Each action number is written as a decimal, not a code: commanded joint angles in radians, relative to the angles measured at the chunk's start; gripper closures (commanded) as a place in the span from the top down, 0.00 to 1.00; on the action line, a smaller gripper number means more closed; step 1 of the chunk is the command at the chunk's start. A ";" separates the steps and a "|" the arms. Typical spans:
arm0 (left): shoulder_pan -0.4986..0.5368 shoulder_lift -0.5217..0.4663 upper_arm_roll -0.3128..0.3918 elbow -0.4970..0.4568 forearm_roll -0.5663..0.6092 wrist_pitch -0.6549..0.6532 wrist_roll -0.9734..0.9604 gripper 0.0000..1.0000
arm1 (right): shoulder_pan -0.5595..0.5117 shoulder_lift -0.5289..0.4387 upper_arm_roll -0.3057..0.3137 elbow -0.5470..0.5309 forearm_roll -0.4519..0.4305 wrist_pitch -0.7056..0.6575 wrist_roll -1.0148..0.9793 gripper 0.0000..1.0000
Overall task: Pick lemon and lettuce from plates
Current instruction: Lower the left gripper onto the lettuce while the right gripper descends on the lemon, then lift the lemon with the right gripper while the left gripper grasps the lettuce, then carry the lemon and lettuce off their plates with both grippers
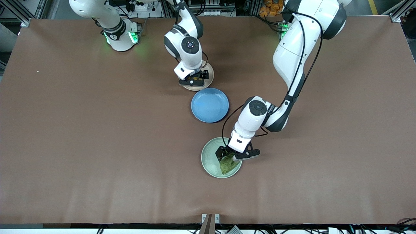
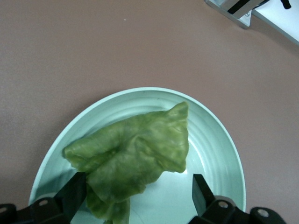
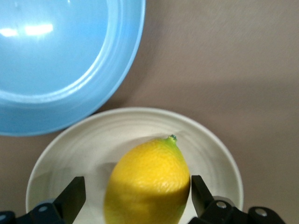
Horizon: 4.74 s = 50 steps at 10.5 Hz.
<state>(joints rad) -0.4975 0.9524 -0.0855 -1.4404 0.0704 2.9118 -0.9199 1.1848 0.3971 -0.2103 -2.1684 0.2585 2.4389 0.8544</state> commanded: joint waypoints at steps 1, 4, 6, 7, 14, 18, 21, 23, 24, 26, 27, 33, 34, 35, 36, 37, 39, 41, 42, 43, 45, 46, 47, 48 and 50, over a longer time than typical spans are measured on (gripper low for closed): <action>-0.016 0.040 0.020 0.026 0.002 0.044 -0.065 1.00 | 0.045 0.040 -0.012 -0.021 0.021 0.069 0.034 1.00; -0.015 0.043 0.020 0.025 0.002 0.049 -0.088 1.00 | 0.038 0.035 -0.014 -0.018 0.018 0.055 0.022 0.37; -0.013 0.048 0.020 0.025 0.002 0.049 -0.094 1.00 | 0.030 0.034 -0.014 -0.016 0.018 0.048 0.017 0.24; -0.013 0.049 0.020 0.025 0.002 0.049 -0.102 1.00 | 0.026 0.025 -0.021 -0.004 0.018 -0.002 0.006 0.17; -0.016 0.046 0.033 0.023 0.003 0.049 -0.128 0.00 | -0.268 -0.009 -0.037 0.301 0.007 -0.459 -0.237 0.16; -0.015 0.014 0.033 0.015 0.005 0.047 -0.128 0.00 | -0.531 0.000 -0.040 0.468 -0.097 -0.616 -0.457 0.16; -0.012 -0.044 0.026 -0.023 0.000 0.021 -0.132 0.00 | -0.704 0.031 -0.040 0.498 -0.198 -0.606 -0.643 0.14; -0.012 -0.107 0.023 -0.040 -0.001 -0.095 -0.135 0.00 | -0.818 0.069 -0.040 0.539 -0.209 -0.595 -0.824 0.14; -0.012 -0.144 0.023 -0.047 0.000 -0.170 -0.139 0.00 | -0.879 0.086 -0.040 0.553 -0.208 -0.587 -0.883 0.14; -0.010 -0.196 0.023 -0.049 0.000 -0.300 -0.128 0.00 | -0.944 0.132 -0.040 0.558 -0.206 -0.543 -0.925 0.14; -0.007 -0.222 0.023 -0.049 0.000 -0.357 -0.125 0.00 | -0.967 0.156 -0.040 0.549 -0.205 -0.506 -0.925 0.14; 0.056 -0.317 0.021 -0.049 0.000 -0.647 0.027 0.00 | -1.028 0.281 -0.038 0.547 -0.200 -0.426 -0.957 0.18; 0.066 -0.320 0.023 -0.054 0.000 -0.658 0.076 0.00 | -1.047 0.292 -0.037 0.548 -0.196 -0.416 -0.984 0.18; 0.086 -0.340 0.023 -0.084 0.000 -0.667 0.160 0.00 | -1.057 0.293 -0.037 0.548 -0.191 -0.413 -0.991 0.37; 0.111 -0.371 0.021 -0.124 0.000 -0.668 0.238 0.00 | -1.057 0.293 -0.035 0.548 -0.180 -0.413 -0.979 0.99; 0.135 -0.395 0.015 -0.158 0.000 -0.668 0.292 0.00 | -1.067 0.293 -0.035 0.547 -0.156 -0.416 -0.979 1.00; 0.190 -0.420 0.000 -0.201 0.000 -0.668 0.419 0.00 | -1.079 0.292 -0.035 0.547 -0.131 -0.425 -0.989 1.00; 0.227 -0.441 -0.002 -0.250 0.000 -0.669 0.551 0.00 | -1.077 0.283 -0.034 0.558 -0.131 -0.434 -0.989 1.00; 0.259 -0.464 -0.003 -0.283 -0.001 -0.677 0.649 0.00 | -1.076 0.276 -0.034 0.571 -0.131 -0.458 -0.989 1.00; 0.284 -0.486 -0.003 -0.305 0.000 -0.704 0.726 0.00 | -1.077 0.276 -0.034 0.602 -0.130 -0.503 -0.988 1.00; 0.335 -0.491 -0.003 -0.304 0.000 -0.770 0.855 0.00 | -1.077 0.276 -0.035 0.691 -0.133 -0.611 -0.983 1.00; 0.342 -0.489 -0.002 -0.305 0.000 -0.784 0.875 0.12 | -1.077 0.275 -0.038 0.726 -0.136 -0.641 -0.988 1.00; 0.343 -0.486 0.000 -0.304 0.002 -0.801 0.878 0.70 | -1.077 0.267 -0.038 0.745 -0.134 -0.649 -0.986 1.00; 0.341 -0.480 0.001 -0.304 0.006 -0.807 0.878 1.00 | -1.073 0.244 -0.038 0.748 -0.134 -0.658 -0.985 1.00; 0.365 -0.481 0.003 -0.302 0.006 -0.825 0.883 1.00 | -1.074 0.175 -0.038 0.748 -0.134 -0.693 -0.988 1.00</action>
<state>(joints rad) -0.1573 0.4936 -0.0767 -1.7243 0.0704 2.1149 -0.0571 0.1253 0.6521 -0.2597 -1.4178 0.1127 1.7946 -0.1168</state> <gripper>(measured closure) 0.559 0.000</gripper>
